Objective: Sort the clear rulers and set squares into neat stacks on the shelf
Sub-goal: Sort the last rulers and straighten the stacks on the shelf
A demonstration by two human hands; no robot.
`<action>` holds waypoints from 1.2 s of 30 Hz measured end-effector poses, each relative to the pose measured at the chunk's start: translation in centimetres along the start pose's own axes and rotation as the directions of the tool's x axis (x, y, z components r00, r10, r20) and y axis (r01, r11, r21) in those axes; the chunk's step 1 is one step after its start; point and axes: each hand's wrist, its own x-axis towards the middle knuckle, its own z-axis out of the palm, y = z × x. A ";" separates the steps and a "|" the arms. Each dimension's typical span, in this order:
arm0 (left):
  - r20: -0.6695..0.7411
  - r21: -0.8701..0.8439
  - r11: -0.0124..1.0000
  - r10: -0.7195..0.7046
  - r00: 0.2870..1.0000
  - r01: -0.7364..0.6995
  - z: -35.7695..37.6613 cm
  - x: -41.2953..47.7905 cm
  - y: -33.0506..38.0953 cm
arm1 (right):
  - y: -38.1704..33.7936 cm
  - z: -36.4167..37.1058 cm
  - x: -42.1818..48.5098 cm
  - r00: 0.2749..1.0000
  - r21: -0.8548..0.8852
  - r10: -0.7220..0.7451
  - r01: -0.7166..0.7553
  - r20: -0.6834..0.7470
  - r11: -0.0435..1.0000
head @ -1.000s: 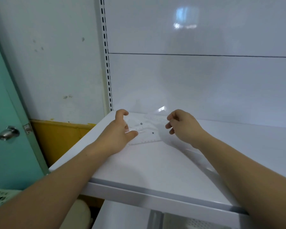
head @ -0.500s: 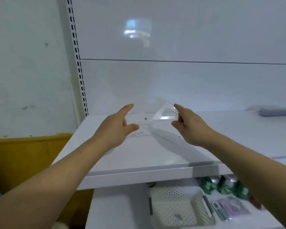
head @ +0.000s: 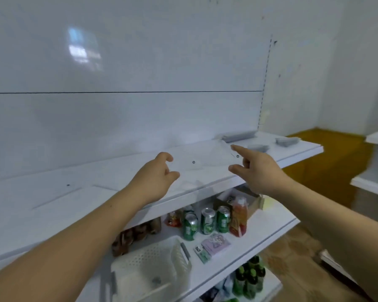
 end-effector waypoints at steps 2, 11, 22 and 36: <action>0.024 -0.007 0.999 0.034 0.999 -0.034 3.0 1.4 3.4 | 3.8 -2.9 -0.9 0.999 -0.016 0.039 -0.040 -0.029 0.999; 0.058 0.008 0.999 0.053 0.997 -0.054 15.7 7.5 14.9 | 18.6 -12.8 -4.5 0.982 -0.105 0.181 -0.186 -0.056 0.977; 0.007 0.110 0.994 -0.027 1.000 0.026 19.3 15.7 15.4 | 27.5 -10.3 4.6 0.989 -0.001 0.150 -0.150 -0.005 0.989; -0.082 0.043 0.933 -0.354 0.932 0.358 20.7 21.6 10.9 | 29.4 -2.8 21.5 0.948 0.030 -0.111 0.107 0.298 0.994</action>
